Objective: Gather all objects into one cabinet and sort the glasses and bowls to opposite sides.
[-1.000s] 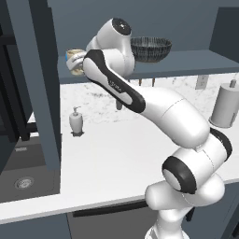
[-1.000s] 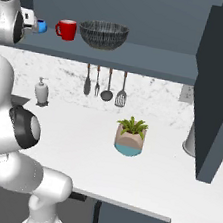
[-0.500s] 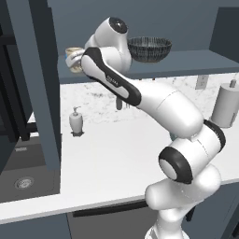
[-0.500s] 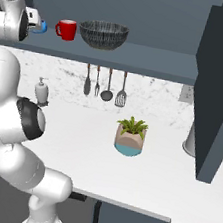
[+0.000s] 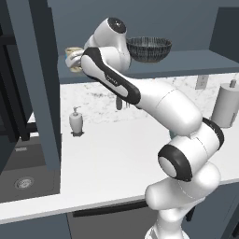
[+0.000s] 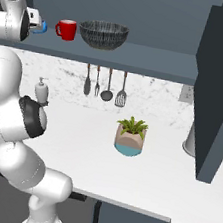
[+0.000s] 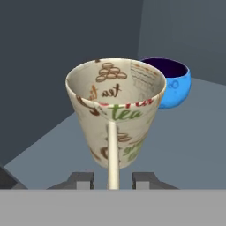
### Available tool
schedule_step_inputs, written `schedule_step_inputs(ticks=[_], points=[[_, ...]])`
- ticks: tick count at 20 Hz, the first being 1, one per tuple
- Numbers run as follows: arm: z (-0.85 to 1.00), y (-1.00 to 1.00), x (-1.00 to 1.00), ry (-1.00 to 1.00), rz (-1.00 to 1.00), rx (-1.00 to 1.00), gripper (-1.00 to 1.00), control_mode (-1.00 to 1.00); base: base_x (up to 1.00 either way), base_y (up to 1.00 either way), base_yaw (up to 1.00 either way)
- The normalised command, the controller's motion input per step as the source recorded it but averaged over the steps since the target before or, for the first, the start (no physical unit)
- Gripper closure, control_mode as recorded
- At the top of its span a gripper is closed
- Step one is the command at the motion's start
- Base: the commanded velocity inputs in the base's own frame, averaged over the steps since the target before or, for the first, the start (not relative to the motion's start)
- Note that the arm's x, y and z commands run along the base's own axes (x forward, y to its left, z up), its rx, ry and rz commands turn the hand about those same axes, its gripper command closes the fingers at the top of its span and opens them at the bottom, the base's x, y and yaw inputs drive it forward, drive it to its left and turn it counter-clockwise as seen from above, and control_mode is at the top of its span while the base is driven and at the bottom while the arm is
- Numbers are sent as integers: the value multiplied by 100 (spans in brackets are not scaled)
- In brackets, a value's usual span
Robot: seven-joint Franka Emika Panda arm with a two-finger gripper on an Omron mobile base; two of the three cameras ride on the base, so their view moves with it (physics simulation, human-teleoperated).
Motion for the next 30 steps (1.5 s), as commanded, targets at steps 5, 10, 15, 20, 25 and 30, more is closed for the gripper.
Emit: schedule_step_inputs(ticks=[5,10,15,20,25,30], points=[[0,0,0,0,0,0,-100,-100,0,0,0],[0,-1,-11,-1,-1,0,-100,-100,0,0,0],[4,-31,-43,-3,-13,0,-100,-100,0,0,0],[10,-59,-47,-1,-19,0,-100,-100,0,0,0],[30,-60,-18,0,-22,2,-100,-100,0,0,0],[32,-52,0,0,-24,3,-100,-100,0,0,0]])
